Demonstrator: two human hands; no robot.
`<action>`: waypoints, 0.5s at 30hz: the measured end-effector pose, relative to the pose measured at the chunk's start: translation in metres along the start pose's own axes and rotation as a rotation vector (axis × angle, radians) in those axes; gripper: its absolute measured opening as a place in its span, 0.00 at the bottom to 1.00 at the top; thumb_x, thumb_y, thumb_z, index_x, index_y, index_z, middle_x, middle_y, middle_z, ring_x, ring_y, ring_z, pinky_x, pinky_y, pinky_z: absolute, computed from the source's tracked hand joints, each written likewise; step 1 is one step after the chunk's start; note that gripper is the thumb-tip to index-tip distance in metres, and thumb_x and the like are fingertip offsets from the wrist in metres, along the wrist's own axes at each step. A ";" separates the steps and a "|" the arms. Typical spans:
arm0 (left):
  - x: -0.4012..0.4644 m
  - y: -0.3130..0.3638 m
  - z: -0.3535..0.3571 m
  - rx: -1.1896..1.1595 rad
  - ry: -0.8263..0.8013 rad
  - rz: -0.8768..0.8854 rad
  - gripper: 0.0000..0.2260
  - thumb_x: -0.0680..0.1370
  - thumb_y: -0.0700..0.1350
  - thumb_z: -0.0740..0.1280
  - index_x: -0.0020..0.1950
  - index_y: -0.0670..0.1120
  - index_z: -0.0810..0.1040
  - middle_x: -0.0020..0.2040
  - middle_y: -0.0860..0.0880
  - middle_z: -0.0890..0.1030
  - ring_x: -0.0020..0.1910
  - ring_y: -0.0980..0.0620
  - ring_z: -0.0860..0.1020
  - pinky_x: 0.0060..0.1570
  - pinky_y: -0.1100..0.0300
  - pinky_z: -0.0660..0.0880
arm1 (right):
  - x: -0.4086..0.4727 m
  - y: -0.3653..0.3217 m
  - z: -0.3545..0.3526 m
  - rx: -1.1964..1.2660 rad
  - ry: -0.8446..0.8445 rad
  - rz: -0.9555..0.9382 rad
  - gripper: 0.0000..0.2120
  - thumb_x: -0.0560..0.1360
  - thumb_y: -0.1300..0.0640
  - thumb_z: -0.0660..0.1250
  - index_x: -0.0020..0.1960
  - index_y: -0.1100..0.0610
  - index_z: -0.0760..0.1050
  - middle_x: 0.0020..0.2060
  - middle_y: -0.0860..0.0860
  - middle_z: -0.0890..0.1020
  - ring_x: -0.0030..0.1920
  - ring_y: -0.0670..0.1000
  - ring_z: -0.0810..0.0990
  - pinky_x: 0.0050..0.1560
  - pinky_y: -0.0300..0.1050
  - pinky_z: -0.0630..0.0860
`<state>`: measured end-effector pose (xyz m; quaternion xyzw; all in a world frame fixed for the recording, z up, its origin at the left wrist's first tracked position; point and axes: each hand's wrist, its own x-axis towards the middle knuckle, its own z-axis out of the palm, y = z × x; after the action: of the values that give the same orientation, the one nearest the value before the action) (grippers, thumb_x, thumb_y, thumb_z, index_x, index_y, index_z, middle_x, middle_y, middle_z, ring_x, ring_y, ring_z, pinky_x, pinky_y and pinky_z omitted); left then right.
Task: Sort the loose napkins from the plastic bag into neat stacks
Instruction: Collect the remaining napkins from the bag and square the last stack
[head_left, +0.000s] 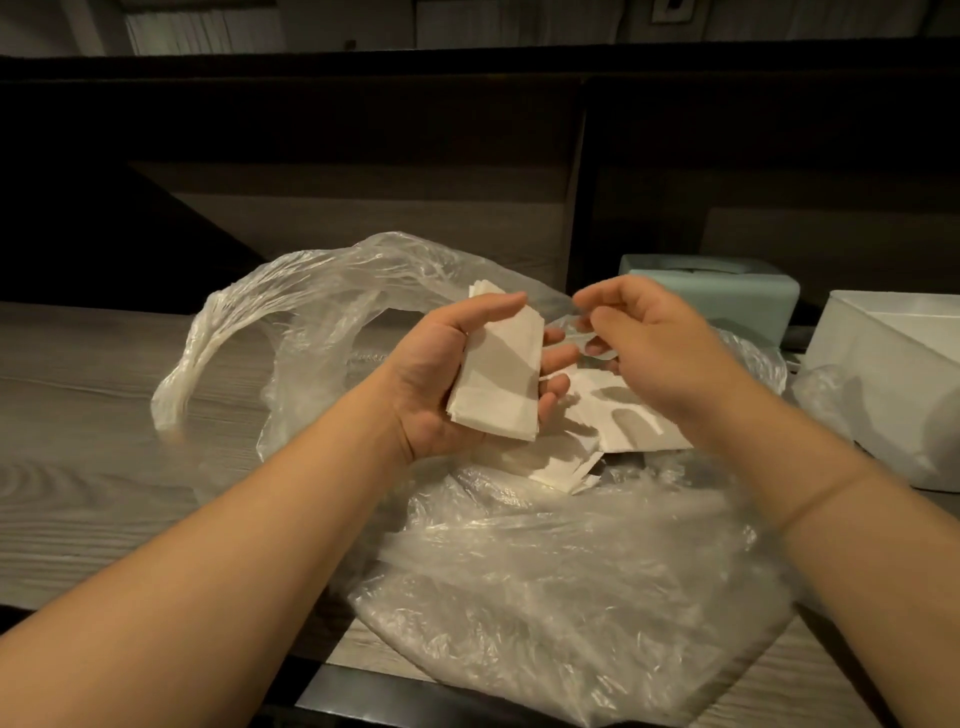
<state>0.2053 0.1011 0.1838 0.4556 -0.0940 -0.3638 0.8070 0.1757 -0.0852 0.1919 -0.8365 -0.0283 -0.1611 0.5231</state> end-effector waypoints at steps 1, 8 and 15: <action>0.000 0.002 0.000 -0.010 0.030 0.023 0.31 0.73 0.50 0.72 0.74 0.40 0.74 0.56 0.42 0.82 0.46 0.45 0.80 0.51 0.52 0.76 | 0.001 0.000 -0.003 -0.028 -0.013 0.012 0.09 0.84 0.58 0.61 0.56 0.48 0.78 0.50 0.48 0.82 0.51 0.51 0.82 0.51 0.47 0.80; 0.001 0.007 -0.005 -0.053 0.103 0.079 0.29 0.72 0.49 0.70 0.72 0.41 0.75 0.54 0.43 0.83 0.44 0.45 0.80 0.47 0.52 0.78 | -0.005 0.003 -0.008 -0.470 -0.345 -0.060 0.03 0.77 0.49 0.72 0.50 0.42 0.80 0.44 0.39 0.81 0.45 0.40 0.79 0.42 0.34 0.72; 0.002 0.006 -0.006 -0.025 0.129 0.069 0.26 0.72 0.49 0.69 0.69 0.42 0.77 0.53 0.44 0.82 0.43 0.47 0.79 0.47 0.52 0.76 | -0.007 0.000 -0.016 -0.662 -0.597 -0.104 0.19 0.70 0.46 0.78 0.58 0.37 0.77 0.53 0.36 0.76 0.53 0.39 0.76 0.52 0.37 0.75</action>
<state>0.2124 0.1052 0.1847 0.4644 -0.0529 -0.3067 0.8291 0.1648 -0.0987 0.1962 -0.9661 -0.1668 0.0607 0.1875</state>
